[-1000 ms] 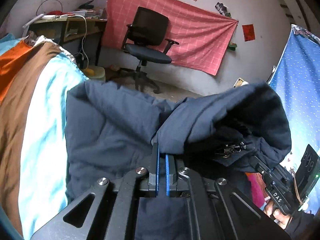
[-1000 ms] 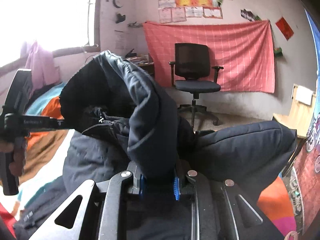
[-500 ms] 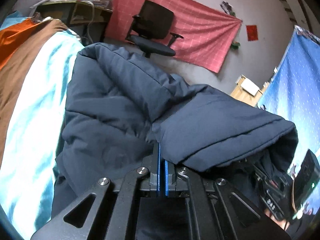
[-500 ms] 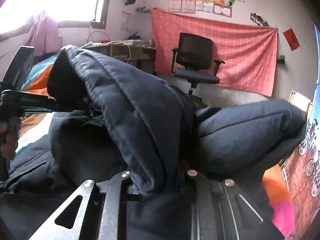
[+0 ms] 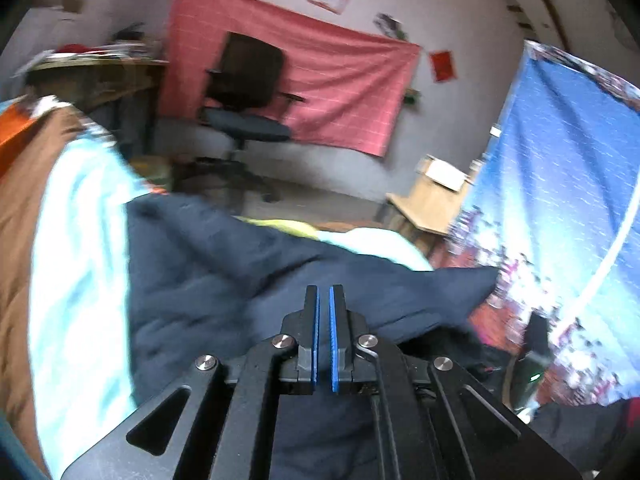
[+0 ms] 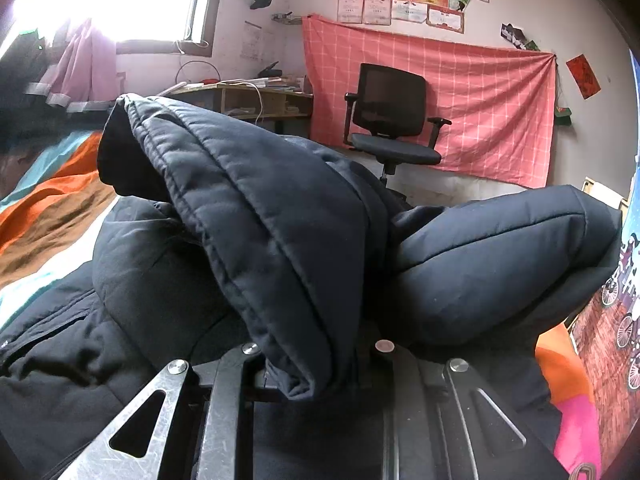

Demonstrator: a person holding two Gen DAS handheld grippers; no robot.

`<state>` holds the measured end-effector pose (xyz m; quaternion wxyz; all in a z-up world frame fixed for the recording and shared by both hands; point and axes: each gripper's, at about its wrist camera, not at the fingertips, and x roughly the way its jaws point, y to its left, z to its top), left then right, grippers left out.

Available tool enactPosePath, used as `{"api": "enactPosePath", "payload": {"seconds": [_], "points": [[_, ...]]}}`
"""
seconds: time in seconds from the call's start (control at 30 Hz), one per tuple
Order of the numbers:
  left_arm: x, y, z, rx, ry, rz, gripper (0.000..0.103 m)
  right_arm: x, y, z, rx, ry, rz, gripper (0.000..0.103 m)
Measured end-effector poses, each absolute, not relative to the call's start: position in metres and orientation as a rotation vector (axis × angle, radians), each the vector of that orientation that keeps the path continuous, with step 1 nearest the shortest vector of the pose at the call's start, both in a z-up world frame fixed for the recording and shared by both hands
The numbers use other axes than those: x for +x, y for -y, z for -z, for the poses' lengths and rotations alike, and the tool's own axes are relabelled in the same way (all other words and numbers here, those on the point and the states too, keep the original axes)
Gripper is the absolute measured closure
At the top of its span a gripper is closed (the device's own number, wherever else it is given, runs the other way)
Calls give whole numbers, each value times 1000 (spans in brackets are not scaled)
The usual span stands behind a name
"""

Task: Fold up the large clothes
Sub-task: 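Lay the held hem over the jacket body with both tools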

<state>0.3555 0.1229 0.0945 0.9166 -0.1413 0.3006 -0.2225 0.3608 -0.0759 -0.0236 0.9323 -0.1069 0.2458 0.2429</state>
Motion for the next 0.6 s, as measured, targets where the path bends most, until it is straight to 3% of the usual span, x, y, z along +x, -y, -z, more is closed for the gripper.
{"api": "enactPosePath", "payload": {"seconds": [0.3,0.6], "points": [[406,-80,-63,-212,-823,568,100,359,77,17,-242,-527,-522,82],[437,-72,-33,-205,-900,499,101,353,83,8,-267,-600,-529,72]]}}
